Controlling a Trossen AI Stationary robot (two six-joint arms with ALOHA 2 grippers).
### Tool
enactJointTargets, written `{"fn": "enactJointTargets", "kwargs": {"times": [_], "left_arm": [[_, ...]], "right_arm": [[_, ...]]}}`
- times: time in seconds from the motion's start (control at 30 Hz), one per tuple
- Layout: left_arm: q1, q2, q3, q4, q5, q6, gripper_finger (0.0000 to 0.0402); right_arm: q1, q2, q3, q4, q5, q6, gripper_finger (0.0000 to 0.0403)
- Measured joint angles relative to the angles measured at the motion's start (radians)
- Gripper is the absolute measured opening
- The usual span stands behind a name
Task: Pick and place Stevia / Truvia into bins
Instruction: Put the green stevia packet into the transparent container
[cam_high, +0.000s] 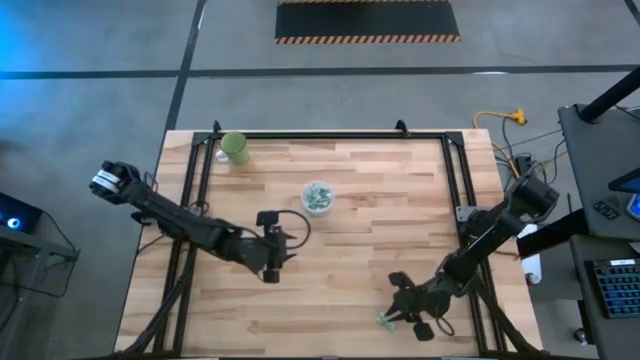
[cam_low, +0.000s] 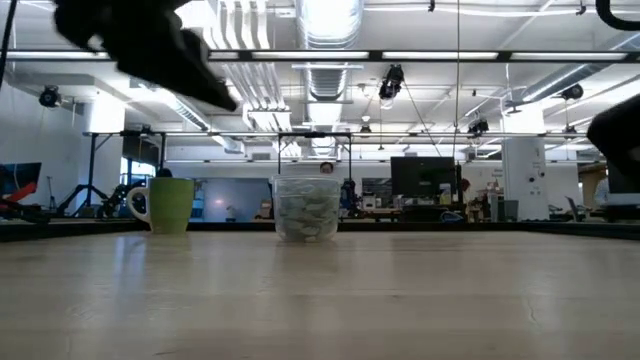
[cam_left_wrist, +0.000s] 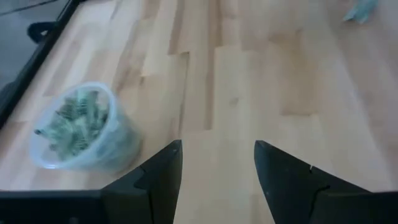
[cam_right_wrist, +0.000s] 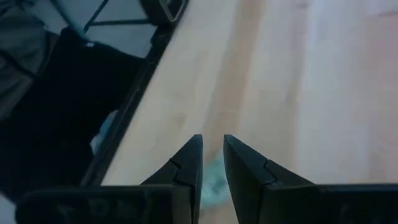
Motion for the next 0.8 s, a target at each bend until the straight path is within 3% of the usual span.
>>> {"fn": "enactJointTargets", "kwargs": {"times": [0.27, 0.8], "left_arm": [[-0.032, -0.057, -0.127, 0.158, -0.006, -0.082, 0.0183], [-0.030, -0.061, -0.151, 0.189, -0.028, -0.059, 0.0183]], "right_arm": [[0.000, 0.132, 0.072, -0.009, -0.020, 0.002, 0.0065], [-0.002, 0.121, 0.079, -0.131, -0.011, 0.068, 0.0175]]}}
